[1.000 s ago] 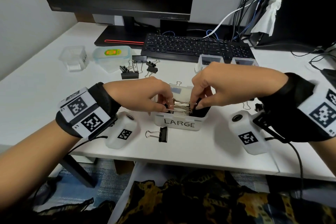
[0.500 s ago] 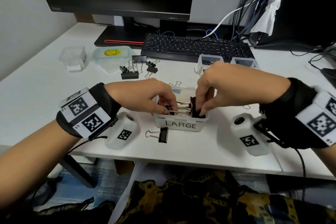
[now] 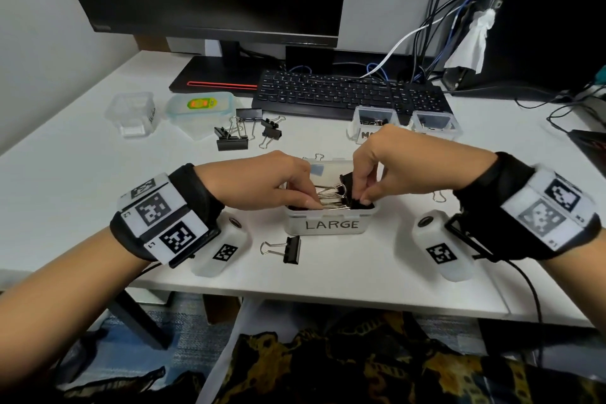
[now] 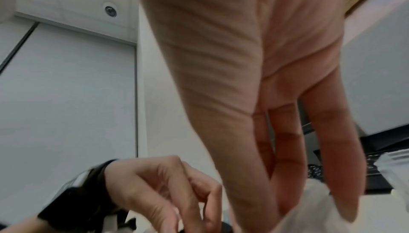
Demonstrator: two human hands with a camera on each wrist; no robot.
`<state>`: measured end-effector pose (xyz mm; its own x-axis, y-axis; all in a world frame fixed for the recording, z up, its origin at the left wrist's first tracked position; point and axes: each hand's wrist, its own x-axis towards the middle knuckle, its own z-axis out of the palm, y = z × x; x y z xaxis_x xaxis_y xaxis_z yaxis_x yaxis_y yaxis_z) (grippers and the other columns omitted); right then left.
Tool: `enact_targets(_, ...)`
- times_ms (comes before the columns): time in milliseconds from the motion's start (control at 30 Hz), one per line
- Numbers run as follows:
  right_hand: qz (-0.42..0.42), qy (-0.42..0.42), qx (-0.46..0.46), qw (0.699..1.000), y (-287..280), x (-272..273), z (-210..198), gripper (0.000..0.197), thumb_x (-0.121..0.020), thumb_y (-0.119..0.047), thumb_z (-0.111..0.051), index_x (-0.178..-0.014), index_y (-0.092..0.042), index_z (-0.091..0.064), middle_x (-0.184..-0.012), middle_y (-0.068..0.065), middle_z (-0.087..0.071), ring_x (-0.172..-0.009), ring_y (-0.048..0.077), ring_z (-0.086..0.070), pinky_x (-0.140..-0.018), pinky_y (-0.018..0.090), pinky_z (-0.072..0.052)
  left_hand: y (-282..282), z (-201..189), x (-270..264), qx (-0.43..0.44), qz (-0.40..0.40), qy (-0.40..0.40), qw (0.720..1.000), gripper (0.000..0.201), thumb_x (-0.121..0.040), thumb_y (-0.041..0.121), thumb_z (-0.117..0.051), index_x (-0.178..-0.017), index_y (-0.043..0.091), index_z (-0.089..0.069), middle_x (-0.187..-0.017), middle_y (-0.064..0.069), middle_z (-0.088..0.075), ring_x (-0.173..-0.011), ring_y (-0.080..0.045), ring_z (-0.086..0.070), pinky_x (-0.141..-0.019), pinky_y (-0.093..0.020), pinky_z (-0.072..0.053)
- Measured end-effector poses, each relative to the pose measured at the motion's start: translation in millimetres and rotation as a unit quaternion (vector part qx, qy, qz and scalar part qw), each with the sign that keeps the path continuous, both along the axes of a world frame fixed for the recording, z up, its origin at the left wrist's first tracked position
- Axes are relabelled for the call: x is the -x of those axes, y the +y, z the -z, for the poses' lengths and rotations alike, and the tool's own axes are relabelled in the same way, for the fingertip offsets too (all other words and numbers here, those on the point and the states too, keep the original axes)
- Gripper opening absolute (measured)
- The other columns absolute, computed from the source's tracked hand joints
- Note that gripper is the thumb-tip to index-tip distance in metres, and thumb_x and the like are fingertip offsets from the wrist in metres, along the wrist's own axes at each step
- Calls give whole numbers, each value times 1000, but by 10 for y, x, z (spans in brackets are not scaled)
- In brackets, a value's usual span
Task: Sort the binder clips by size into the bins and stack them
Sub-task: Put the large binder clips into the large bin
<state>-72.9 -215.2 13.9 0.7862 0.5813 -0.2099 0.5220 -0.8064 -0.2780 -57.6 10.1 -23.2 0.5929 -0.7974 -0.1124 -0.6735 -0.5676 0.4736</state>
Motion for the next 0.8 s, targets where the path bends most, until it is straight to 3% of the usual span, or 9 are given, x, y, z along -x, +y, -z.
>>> enact_targets(100,-12,29,-44,999,-138,-44,-122,16,-77,-22,-80,-90,-32,-79,-77,-17,-74,-75,-5,-67,-71,7,-46,-7,-67,-34,4,1,-16,1000,27,-90,42,-58,-107,27,-74,-91,7,-63,-80,-3,-58,-68,-9,-41)
enact_targets(233,35,-44,-82,995,-374,-114,-368,17,-77,-25,-80,-90,-35,-78,-76,-21,-73,-72,-8,-67,-70,2,-44,46,-261,-84,55,-20,-60,996,45,-85,56,-50,-105,25,-74,-92,13,-69,-85,-3,-62,-74,-17,-50)
enact_targets(367,89,-53,-62,993,-553,-172,-491,17,-78,-28,-78,-93,-35,-77,-78,-18,-74,-74,-9,-67,-78,10,-51,129,-399,-234,97,-85,-87,988,44,-82,56,-53,-102,22,-74,-87,8,-72,-79,-5,-65,-68,-10,-48)
enact_targets(467,122,-36,0,992,-637,-256,-384,20,-76,-28,-80,-94,-37,-76,-76,-16,-73,-71,-4,-66,-82,25,-55,213,-399,-412,81,-148,-71,983,38,-83,51,-58,-99,20,-74,-86,4,-73,-78,-7,-68,-67,-11,-50)
enact_targets(633,166,7,89,982,-767,-396,-44,20,-74,-20,-82,-86,-35,-75,-87,-10,-71,-90,13,-66,-86,35,-54,349,-249,-653,50,-245,-75,965,23,-86,38,-67,-94,17,-75,-84,0,-71,-82,-18,-67,-77,-37,-57)
enact_targets(733,190,20,115,975,-842,-458,66,22,-71,-17,-80,-84,-32,-71,-93,-8,-69,-92,17,-64,-88,41,-55,388,-183,-750,39,-296,-74,952,21,-85,35,-70,-89,15,-76,-80,5,-68,-79,-15,-64,-67,-27,-50)
enact_targets(800,209,34,147,966,-864,-479,98,27,-69,-16,-80,-90,-29,-68,-95,-6,-65,-90,19,-63,-83,39,-56,430,-144,-815,0,-330,-84,940,25,-84,38,-71,-86,14,-75,-81,4,-66,-79,-17,-60,-63,-24,-45)
